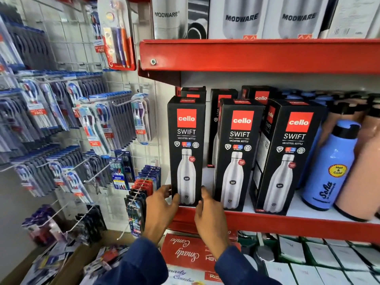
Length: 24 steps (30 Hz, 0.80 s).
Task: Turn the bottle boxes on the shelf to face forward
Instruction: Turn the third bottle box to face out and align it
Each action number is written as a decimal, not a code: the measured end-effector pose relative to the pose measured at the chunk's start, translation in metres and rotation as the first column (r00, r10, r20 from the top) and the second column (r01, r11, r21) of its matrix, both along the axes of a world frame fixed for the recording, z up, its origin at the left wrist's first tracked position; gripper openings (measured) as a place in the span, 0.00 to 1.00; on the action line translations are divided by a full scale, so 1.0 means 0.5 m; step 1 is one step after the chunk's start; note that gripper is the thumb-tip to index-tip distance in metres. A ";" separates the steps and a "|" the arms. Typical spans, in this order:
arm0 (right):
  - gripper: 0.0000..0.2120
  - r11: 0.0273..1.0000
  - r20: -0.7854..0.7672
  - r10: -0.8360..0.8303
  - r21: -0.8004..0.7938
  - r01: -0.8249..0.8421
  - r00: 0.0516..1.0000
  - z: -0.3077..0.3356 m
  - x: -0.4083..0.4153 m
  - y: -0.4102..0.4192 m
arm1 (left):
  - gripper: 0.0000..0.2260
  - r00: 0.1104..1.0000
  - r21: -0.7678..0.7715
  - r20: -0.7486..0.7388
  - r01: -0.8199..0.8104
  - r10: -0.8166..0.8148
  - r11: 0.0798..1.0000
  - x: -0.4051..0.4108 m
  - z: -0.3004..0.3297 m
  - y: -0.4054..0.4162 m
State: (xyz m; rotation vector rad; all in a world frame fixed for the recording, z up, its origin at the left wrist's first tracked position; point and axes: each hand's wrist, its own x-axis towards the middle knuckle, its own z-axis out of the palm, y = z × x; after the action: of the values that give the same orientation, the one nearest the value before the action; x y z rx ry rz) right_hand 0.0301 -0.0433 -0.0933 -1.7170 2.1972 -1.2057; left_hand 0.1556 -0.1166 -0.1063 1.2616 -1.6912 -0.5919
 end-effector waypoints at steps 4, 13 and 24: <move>0.22 1.000 0.012 0.015 -0.007 -0.015 1.000 -0.004 0.000 0.014 | 0.09 0.999 -0.029 0.031 -0.032 0.033 0.999 0.003 -0.007 0.013; 0.19 0.993 0.040 0.001 -0.121 0.004 0.999 -0.019 -0.007 0.025 | 0.15 0.993 -0.036 0.084 -0.082 0.085 0.996 0.004 -0.013 0.033; 0.13 0.967 0.285 0.017 -0.248 0.056 0.958 -0.010 -0.084 0.089 | 0.12 0.966 -0.285 -0.175 -0.232 0.188 0.930 -0.005 0.015 0.098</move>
State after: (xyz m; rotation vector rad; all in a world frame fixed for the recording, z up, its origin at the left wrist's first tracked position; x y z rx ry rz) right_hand -0.0121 0.0011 -0.0981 -1.4850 1.9640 -1.6855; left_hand 0.1530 -0.0678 -0.0988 1.1290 -1.4383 -0.2741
